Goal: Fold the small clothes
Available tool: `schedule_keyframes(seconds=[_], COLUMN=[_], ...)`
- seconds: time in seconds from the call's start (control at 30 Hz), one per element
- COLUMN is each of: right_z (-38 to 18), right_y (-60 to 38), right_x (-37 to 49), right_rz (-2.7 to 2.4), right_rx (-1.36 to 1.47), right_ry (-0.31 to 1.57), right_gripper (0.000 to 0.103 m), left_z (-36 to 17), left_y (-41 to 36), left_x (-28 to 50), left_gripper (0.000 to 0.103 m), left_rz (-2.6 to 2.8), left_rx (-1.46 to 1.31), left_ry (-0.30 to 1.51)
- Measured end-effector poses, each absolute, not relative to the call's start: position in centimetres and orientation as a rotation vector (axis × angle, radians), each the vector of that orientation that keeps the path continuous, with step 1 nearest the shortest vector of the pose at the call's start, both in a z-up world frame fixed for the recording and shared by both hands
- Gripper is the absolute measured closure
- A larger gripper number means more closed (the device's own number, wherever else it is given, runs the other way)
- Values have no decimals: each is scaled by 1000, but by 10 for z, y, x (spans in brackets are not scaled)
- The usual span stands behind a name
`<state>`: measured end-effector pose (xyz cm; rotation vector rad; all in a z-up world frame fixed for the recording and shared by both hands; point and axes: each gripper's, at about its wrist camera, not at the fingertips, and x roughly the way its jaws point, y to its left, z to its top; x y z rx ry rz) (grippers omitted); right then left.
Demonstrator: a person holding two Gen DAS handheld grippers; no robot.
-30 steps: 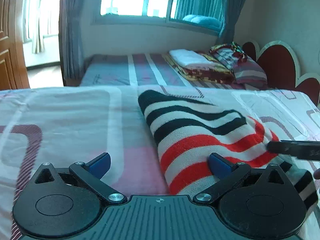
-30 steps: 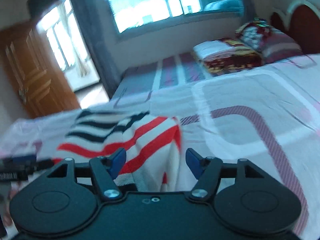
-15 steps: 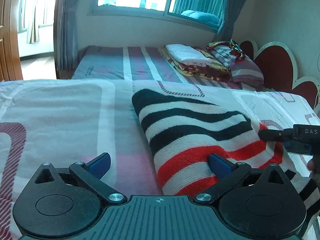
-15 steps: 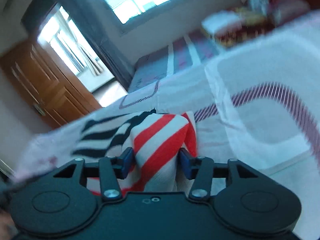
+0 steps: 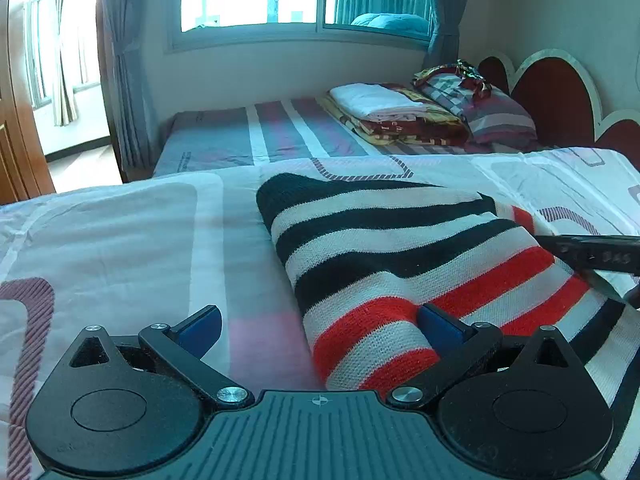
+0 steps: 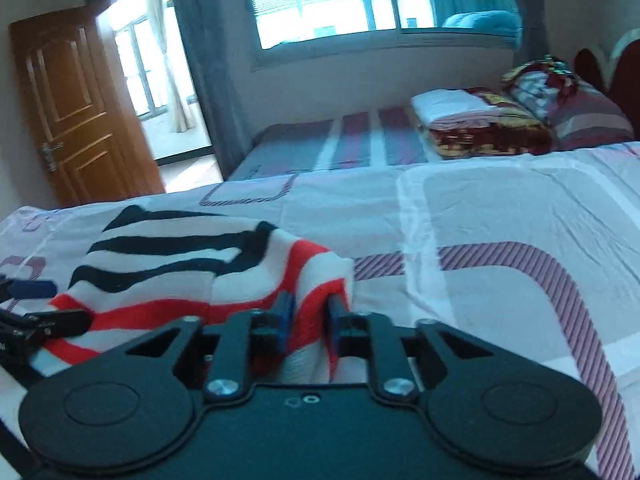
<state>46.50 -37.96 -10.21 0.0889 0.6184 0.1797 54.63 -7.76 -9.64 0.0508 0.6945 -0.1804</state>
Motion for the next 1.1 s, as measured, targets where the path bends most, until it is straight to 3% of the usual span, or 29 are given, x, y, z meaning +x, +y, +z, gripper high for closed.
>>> schedule_keyframes(seconds=[0.03,0.5,0.63,0.73,1.1], right_z=[-101,-56,-61,-71,-87], right_y=[-385,-387,-383,-381,-409], right_x=[461,401,398,397,399], right_rz=[160,308,301,275,276], right_rx=[111,168,174,118,287], right_ry=[617,652,699,747,827], right_gripper=[42,44,36,41,38], left_z=[-93,-73,-71,-72,-61], left_y=[-78,-69,-68,-71,-64], left_x=[544,491,484,483,476], left_gripper=[0,0,0,0,0], left_rz=[-175,-194,-186,-182,-198], left_rx=[60,4,18,42,45], left_ry=[692,667,659,659,660])
